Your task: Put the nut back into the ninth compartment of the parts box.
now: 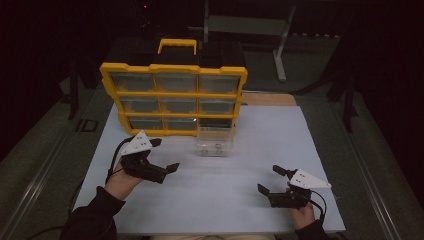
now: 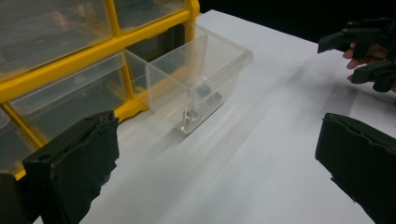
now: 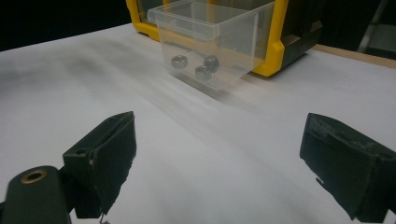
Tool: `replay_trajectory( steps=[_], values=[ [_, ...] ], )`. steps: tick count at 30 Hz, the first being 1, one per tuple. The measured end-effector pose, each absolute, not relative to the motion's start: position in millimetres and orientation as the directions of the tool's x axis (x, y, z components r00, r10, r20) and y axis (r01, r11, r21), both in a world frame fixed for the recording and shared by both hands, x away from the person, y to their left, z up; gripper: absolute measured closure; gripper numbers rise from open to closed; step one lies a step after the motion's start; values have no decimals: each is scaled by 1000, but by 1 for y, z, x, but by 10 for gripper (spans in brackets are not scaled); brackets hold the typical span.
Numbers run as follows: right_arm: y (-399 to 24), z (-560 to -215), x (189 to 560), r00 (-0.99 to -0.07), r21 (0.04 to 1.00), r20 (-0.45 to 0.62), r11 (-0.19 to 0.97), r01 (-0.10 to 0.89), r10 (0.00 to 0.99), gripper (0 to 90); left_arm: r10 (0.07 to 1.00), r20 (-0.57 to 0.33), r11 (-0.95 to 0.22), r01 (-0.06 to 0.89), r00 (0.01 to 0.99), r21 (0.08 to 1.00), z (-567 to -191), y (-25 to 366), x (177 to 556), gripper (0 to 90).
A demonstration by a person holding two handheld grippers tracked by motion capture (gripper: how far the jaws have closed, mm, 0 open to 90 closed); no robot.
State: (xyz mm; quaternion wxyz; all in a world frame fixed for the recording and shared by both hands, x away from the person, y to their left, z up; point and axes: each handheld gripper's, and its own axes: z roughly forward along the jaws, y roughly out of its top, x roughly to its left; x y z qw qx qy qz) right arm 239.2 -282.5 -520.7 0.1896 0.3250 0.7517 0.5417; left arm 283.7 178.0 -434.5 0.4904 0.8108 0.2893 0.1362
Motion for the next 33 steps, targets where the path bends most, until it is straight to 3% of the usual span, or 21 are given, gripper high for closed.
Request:
replay_trajectory(
  steps=[33],
  values=[
    [-281,-522,239,-720,936,64,209,284,691,108,677,-124,-239,376,726,895,-505,235,240,0]
  ],
)
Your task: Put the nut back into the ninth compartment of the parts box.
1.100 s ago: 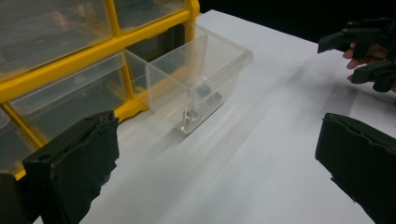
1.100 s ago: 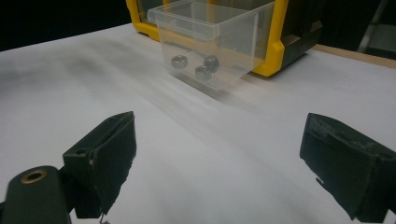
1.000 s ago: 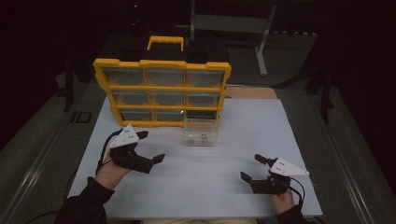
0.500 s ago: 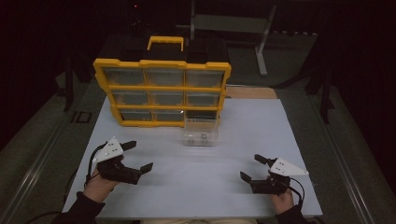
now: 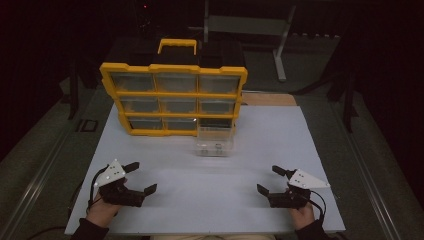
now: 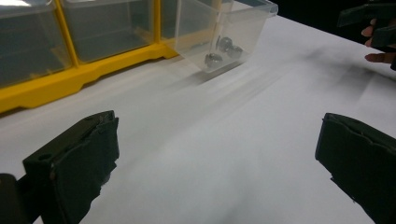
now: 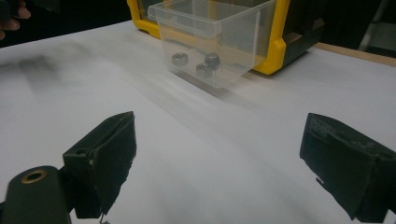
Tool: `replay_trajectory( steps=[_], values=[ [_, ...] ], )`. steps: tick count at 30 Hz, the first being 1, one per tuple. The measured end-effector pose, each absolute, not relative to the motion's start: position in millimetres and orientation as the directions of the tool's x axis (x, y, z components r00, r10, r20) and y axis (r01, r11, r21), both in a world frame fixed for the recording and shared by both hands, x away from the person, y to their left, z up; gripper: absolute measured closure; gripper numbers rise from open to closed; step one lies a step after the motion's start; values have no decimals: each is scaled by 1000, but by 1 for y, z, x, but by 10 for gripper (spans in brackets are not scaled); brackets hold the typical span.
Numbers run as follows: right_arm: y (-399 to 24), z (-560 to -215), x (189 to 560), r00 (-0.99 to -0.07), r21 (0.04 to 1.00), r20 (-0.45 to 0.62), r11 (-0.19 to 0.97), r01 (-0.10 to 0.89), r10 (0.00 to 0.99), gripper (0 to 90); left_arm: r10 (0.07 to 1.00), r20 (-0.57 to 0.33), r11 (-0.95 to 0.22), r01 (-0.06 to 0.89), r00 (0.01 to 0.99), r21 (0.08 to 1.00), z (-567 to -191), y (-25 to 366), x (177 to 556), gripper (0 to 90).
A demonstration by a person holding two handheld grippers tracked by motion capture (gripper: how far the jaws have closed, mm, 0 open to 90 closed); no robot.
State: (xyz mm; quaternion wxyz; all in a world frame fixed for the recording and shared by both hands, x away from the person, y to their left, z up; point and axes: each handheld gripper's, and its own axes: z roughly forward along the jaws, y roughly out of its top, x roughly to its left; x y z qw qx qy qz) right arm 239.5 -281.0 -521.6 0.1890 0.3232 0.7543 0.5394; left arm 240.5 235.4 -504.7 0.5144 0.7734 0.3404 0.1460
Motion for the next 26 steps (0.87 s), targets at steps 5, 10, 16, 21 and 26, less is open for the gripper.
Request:
replay_trajectory(
  steps=[5,10,16,21,26],
  values=[
    [-281,-521,239,-719,936,63,210,284,692,108,706,-89,-254,369,702,894,-514,236,233,0],
    [-281,-521,239,-720,935,59,213,282,691,108,735,-70,-242,358,674,902,-520,239,229,0],
    [-282,-520,238,-723,936,59,213,279,688,108,767,-46,-247,361,640,900,-526,241,229,0],
    [-282,-522,239,-724,935,62,213,283,687,107,783,-43,-240,364,621,900,-528,242,230,0],
    [-282,-521,239,-724,935,57,218,281,687,107,785,-39,-241,362,618,901,-528,243,229,0]
  ],
)
